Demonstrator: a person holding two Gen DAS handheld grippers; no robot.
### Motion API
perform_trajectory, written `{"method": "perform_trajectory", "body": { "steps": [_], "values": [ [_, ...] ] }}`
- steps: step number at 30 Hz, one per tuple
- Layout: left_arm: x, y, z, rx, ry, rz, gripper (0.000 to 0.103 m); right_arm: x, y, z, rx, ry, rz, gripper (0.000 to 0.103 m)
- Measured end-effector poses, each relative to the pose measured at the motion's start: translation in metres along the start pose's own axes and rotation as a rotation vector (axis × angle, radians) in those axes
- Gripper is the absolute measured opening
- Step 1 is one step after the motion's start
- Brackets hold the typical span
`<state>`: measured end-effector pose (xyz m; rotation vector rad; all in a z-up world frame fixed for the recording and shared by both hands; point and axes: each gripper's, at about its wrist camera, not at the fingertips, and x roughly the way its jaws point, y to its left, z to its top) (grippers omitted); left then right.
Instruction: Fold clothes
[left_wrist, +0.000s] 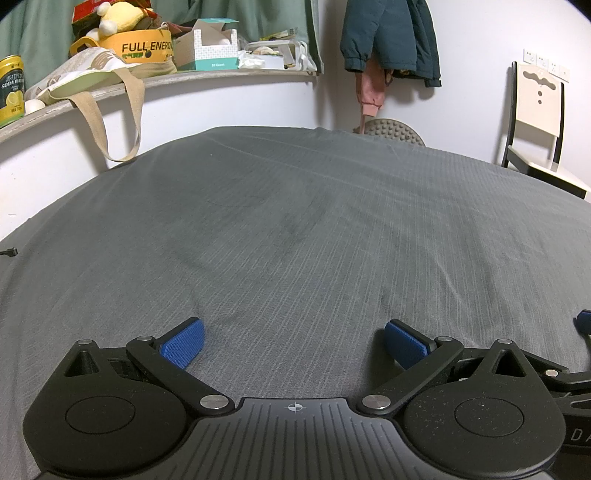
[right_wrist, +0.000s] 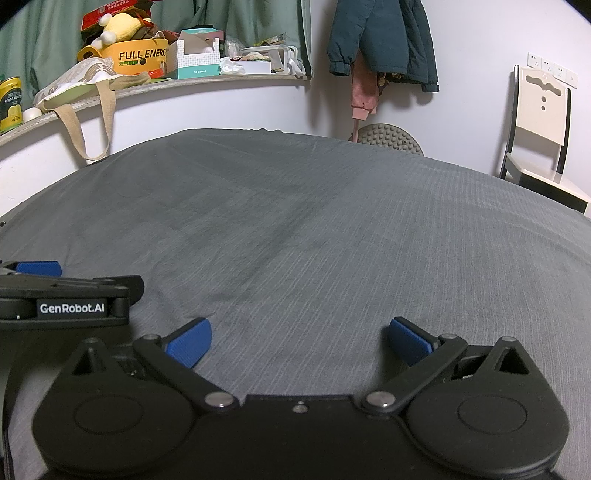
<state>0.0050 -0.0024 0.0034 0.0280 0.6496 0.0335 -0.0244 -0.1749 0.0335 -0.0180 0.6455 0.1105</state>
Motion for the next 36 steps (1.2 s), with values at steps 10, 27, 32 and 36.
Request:
{"method": "perform_trajectory", "body": {
  "steps": [10,27,32,36],
  "values": [
    [0.0001,0.0001,0.0001,0.000,0.000,0.000,0.103,-0.0001,0.0003,0.0001,0.001,-0.001,0.000,0.103],
    [0.0004,0.0000,0.0003,0.000,0.001,0.001,0.103,-0.0011,-0.0001,0.0001,0.000,-0.002,0.002,0.103],
    [0.0003,-0.0001,-0.0008,-0.001,0.001,0.000,0.103,-0.0021,-0.0001,0.0001,-0.005,0.002,0.005,0.103],
    [0.0007,-0.0006,-0.0005,0.000,0.001,0.001,0.103,-0.0003,-0.0014,-0.0044,-0.003,-0.003,0.007,0.103]
  ]
}}
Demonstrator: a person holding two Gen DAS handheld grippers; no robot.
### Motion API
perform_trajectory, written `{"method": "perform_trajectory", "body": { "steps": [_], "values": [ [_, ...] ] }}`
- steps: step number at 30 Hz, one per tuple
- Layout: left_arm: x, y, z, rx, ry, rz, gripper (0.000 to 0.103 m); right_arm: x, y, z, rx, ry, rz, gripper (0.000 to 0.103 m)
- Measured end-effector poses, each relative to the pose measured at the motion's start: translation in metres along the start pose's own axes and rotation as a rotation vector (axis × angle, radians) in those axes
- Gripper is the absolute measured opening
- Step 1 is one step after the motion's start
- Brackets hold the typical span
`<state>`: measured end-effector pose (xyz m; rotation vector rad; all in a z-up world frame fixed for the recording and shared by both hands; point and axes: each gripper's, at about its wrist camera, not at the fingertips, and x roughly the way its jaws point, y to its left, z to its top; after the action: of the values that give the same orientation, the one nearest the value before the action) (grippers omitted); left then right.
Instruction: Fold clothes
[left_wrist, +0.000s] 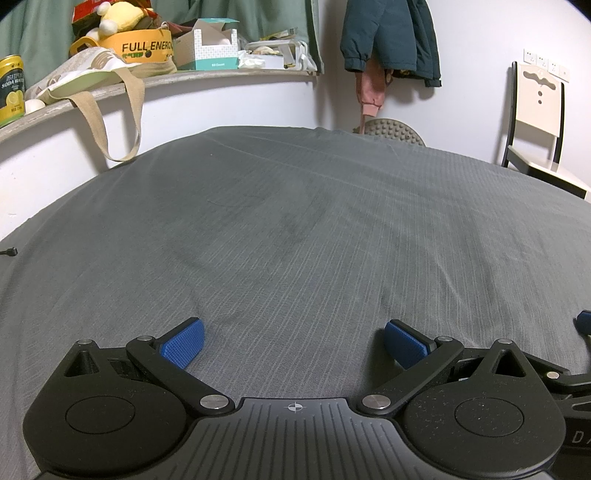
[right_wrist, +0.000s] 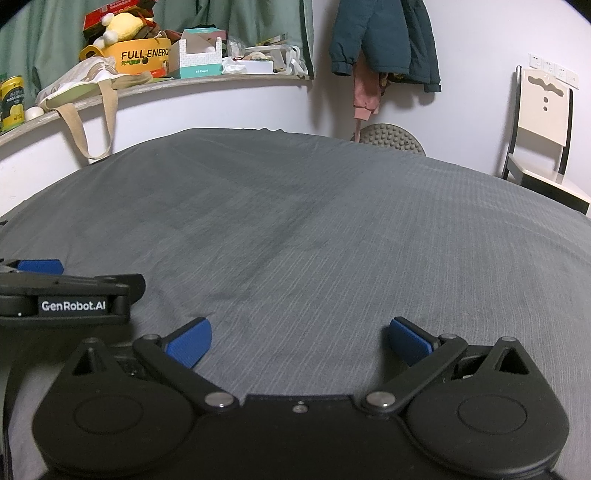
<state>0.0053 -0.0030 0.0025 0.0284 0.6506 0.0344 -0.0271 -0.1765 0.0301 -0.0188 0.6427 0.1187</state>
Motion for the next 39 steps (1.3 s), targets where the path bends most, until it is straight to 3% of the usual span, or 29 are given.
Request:
{"method": "perform_trajectory", "body": {
  "steps": [39],
  "values": [
    [-0.0005,0.0005,-0.0008,0.001,-0.002,-0.001,0.103,-0.0008,0.0017,0.0034,-0.004,0.000,0.001,0.103]
  ]
}}
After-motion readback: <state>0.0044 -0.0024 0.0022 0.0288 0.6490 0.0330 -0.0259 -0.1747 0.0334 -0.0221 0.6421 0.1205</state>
